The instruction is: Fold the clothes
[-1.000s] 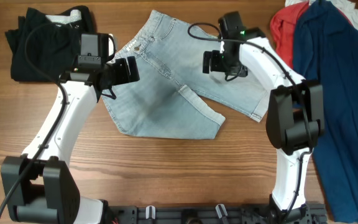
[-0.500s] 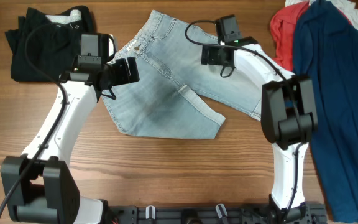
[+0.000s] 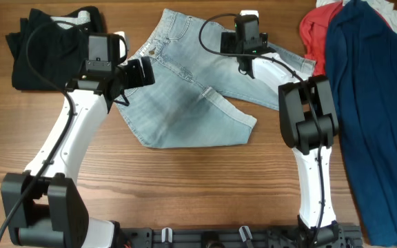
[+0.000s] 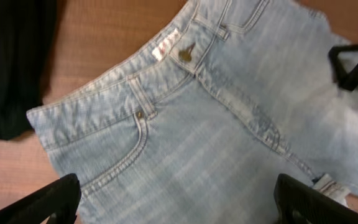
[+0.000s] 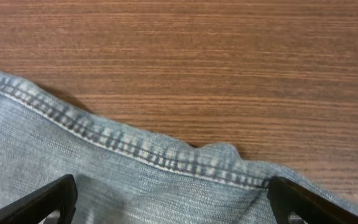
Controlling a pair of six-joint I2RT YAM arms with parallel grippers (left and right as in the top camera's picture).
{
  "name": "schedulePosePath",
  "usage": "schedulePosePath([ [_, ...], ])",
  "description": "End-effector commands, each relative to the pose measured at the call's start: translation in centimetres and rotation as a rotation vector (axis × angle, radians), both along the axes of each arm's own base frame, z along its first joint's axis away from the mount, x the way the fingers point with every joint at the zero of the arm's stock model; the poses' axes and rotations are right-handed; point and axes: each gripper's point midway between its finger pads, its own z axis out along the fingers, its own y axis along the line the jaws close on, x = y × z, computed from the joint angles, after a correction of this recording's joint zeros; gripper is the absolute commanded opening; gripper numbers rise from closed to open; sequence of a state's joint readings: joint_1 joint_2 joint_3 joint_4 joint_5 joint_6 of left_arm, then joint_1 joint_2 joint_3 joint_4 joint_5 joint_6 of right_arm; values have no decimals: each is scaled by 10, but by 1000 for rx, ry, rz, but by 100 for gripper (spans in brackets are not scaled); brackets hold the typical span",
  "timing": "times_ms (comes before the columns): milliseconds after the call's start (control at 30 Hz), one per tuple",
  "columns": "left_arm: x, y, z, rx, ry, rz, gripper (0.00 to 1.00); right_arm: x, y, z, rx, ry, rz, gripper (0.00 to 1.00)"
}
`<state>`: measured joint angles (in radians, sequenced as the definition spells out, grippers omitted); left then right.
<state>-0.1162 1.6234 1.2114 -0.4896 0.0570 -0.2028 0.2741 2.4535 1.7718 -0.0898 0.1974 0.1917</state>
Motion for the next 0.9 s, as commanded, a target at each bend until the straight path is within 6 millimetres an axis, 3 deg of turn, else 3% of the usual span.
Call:
schedulePosePath([
  [0,7,-4,15,19,-56,-42,100,-9,-1,-27,8,158,74,100],
  [100,14,3,-1,75,-44,-85,100,-14,12,32,11,195,176,100],
  [233,20,44,-27,96,13,6,100,-45,37,108,104,206,360,100],
  [300,14,75,-48,96,83,69,100,-63,42,154,125,172,429,100],
  [333,10,83,-55,96,111,73,99,-67,41,166,119,161,437,100],
  [433,4,92,-66,59,155,89,100,-73,40,183,119,143,438,100],
  [667,-2,91,-104,-101,269,280,98,-76,36,178,164,183,374,100],
  [867,-8,87,-124,-145,333,325,78,-75,32,177,148,182,358,100],
])
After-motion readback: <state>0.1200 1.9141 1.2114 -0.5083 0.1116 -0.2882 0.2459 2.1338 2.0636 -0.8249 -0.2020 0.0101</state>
